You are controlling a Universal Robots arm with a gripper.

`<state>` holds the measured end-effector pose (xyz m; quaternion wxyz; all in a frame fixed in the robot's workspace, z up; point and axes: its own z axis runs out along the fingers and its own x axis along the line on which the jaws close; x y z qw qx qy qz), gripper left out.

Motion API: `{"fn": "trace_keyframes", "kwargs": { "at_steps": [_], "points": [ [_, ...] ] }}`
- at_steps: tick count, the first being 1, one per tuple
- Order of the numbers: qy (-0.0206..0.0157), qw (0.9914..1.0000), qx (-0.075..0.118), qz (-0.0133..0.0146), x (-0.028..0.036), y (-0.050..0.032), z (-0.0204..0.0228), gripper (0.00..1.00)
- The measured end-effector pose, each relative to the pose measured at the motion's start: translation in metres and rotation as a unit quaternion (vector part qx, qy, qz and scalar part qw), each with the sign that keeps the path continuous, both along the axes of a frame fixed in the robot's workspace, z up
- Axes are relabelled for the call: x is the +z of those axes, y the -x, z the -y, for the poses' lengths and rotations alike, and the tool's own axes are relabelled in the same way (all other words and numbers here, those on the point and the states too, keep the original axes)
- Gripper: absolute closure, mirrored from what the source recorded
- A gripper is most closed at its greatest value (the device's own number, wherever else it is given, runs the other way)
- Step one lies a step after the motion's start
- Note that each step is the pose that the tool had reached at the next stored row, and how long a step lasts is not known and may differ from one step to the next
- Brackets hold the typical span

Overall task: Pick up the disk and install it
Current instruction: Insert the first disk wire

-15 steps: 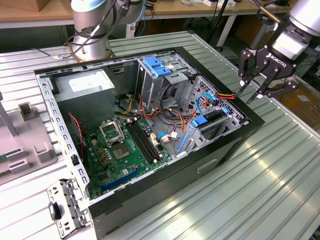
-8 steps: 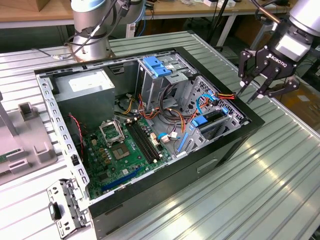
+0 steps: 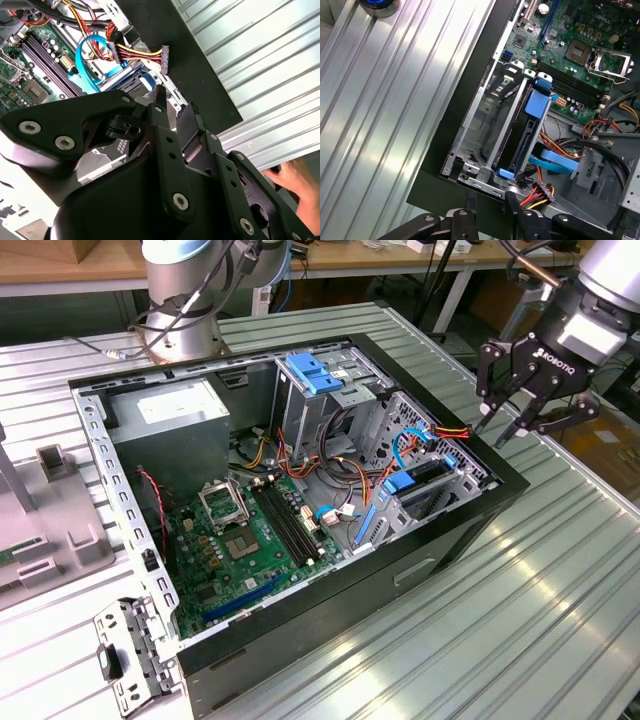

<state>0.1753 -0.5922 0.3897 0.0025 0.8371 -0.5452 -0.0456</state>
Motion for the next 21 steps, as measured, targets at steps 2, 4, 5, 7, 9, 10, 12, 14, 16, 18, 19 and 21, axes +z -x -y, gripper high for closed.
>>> {"fn": "trace_keyframes", "kwargs": {
  "at_steps": [2, 4, 5, 7, 9, 10, 12, 14, 16, 18, 19, 21],
  "points": [
    [0.0000, 0.99994, 0.011, 0.0000, 0.0000, 0.0000, 0.0000, 0.64],
    [0.0000, 0.99980, 0.020, 0.0000, 0.0000, 0.0000, 0.0000, 0.64],
    [0.0000, 0.99972, 0.024, 0.0000, 0.0000, 0.0000, 0.0000, 0.64],
    [0.0000, 0.99954, 0.030, 0.0000, 0.0000, 0.0000, 0.0000, 0.64],
    [0.0000, 0.99918, 0.041, 0.0000, 0.0000, 0.0000, 0.0000, 0.64],
    [0.0000, 0.99901, 0.044, 0.0000, 0.0000, 0.0000, 0.0000, 0.64],
    [0.0000, 0.99860, 0.053, 0.0000, 0.0000, 0.0000, 0.0000, 0.64],
    [0.0000, 0.99818, 0.060, 0.0000, 0.0000, 0.0000, 0.0000, 0.64],
    [0.0000, 0.99770, 0.068, 0.0000, 0.0000, 0.0000, 0.0000, 0.64],
    [0.0000, 0.99701, 0.077, 0.0000, 0.0000, 0.0000, 0.0000, 0.64],
    [0.0000, 0.99669, 0.081, 0.0000, 0.0000, 0.0000, 0.0000, 0.64],
    [0.0000, 0.99613, 0.088, 0.0000, 0.0000, 0.0000, 0.0000, 0.64]
  ]
}}
